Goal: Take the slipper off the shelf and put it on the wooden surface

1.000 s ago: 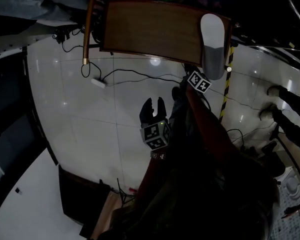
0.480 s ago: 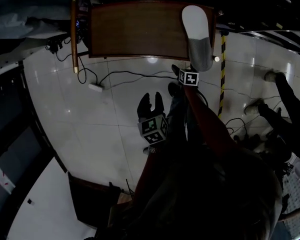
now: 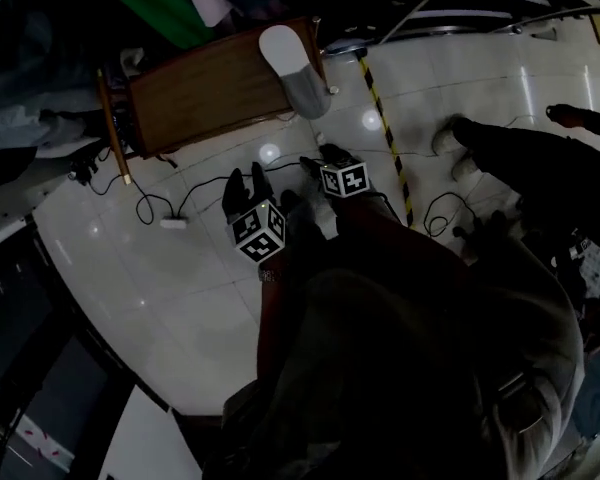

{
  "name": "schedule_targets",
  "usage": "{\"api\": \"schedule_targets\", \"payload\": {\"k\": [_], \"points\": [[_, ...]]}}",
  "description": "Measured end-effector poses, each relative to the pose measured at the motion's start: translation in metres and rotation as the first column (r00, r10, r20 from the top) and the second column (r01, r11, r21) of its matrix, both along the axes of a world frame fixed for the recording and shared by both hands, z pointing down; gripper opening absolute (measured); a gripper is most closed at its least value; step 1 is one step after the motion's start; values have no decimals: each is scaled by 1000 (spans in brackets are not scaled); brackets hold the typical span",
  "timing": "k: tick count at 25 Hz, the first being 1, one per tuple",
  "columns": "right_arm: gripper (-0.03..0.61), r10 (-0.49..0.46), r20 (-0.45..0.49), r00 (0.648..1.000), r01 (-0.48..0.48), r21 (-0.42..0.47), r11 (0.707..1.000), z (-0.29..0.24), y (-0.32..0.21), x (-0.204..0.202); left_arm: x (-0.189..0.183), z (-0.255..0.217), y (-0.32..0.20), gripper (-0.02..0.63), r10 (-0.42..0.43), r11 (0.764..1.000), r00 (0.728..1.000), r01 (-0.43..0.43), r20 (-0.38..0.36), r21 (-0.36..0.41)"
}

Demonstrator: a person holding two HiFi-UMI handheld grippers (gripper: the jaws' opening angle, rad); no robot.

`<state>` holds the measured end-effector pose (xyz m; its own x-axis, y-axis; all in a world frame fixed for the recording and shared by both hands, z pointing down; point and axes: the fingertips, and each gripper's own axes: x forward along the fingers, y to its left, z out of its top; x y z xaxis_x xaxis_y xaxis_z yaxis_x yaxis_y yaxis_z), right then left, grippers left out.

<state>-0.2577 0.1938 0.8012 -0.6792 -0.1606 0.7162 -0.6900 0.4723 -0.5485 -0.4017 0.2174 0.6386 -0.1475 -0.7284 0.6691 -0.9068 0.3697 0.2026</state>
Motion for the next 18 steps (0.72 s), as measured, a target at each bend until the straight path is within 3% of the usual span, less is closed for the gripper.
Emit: {"api": "schedule_targets", "payload": {"k": [4, 8, 13, 15, 18], "points": [[267, -29, 112, 993, 8, 189, 982, -113, -9, -36, 15, -20, 11, 166, 146, 989, 989, -147, 11, 31], [257, 19, 159, 987, -68, 308, 949, -193, 20, -62, 24, -53, 37, 166, 296, 953, 955, -296, 9, 69], [250, 49, 47, 998, -65, 422, 904, -236, 75, -54, 34, -72, 70, 138, 322, 944, 946, -319, -28, 90], [249, 80, 2, 997, -74, 417, 906, -242, 84, -43, 42, -81, 73, 138, 340, 937, 939, -334, -53, 105], [238, 104, -12, 995, -91, 399, 913, -249, 84, -40, 45, -97, 68, 138, 362, 927, 932, -357, -25, 115]]}}
